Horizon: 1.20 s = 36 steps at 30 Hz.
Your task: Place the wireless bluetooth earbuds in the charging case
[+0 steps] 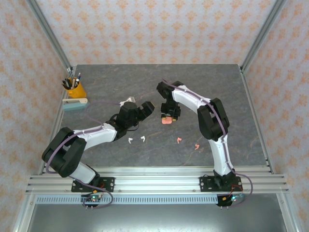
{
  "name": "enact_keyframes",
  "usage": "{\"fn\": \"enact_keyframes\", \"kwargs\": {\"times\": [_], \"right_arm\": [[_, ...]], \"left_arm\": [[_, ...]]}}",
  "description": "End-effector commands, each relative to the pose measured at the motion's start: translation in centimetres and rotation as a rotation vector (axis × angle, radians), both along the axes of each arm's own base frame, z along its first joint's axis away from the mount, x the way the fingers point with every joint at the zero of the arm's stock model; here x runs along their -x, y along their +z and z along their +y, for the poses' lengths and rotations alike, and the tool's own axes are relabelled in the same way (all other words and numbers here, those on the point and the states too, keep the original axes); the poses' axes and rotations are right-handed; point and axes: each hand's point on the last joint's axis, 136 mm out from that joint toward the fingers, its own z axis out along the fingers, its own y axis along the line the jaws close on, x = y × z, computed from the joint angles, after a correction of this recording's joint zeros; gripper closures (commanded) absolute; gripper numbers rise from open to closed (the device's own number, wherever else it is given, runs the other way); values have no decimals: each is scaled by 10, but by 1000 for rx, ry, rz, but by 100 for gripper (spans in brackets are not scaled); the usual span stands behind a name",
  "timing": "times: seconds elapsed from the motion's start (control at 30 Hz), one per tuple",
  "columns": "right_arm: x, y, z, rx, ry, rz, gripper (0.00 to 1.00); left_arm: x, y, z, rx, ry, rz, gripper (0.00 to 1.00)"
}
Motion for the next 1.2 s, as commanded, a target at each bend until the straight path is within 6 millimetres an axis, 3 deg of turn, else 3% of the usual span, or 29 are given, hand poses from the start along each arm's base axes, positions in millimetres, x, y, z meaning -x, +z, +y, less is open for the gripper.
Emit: {"fn": "enact_keyframes", "kwargs": {"times": [0.0, 0.6, 0.93, 1.17], "right_arm": [[19, -38, -15, 96, -7, 83, 58], [21, -37, -22, 122, -3, 76, 51], [19, -31, -21, 116, -1, 66, 41], [18, -28, -22, 122, 0, 60, 24]], "left_arm": [[-6, 10, -3, -3, 6, -42, 5], [-5, 11, -3, -2, 7, -42, 5], [-7, 14, -4, 1, 7, -47, 5], [-7, 16, -4, 0, 5, -50, 5]]}}
